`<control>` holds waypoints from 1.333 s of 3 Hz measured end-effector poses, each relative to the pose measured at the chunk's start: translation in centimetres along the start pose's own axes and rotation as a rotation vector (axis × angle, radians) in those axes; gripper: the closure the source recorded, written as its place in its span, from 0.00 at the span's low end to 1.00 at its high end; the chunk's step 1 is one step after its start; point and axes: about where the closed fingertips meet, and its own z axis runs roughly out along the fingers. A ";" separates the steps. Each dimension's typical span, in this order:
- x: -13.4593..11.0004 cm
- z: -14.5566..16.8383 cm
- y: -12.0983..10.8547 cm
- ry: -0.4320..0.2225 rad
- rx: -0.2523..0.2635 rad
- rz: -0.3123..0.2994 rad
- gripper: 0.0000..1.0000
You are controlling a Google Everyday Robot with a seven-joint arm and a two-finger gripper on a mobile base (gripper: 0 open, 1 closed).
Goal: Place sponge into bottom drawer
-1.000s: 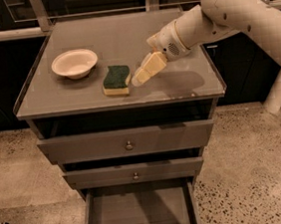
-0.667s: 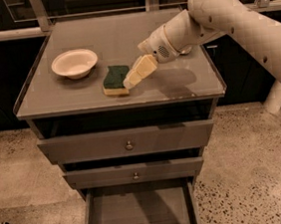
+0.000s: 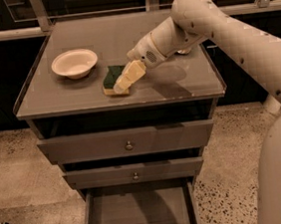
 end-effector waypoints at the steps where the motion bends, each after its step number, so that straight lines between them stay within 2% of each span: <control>1: 0.3 1.3 0.1 -0.001 -0.021 0.010 0.00; 2: 1.2 2.2 -0.1 -0.010 -0.022 0.017 0.00; 3: 2.6 2.8 -0.6 -0.010 0.016 -0.004 0.00; 4: 2.4 2.7 -0.6 -0.010 0.020 -0.005 0.18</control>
Offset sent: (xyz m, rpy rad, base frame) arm 0.0068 0.0047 -0.0349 0.0307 0.0200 -0.0101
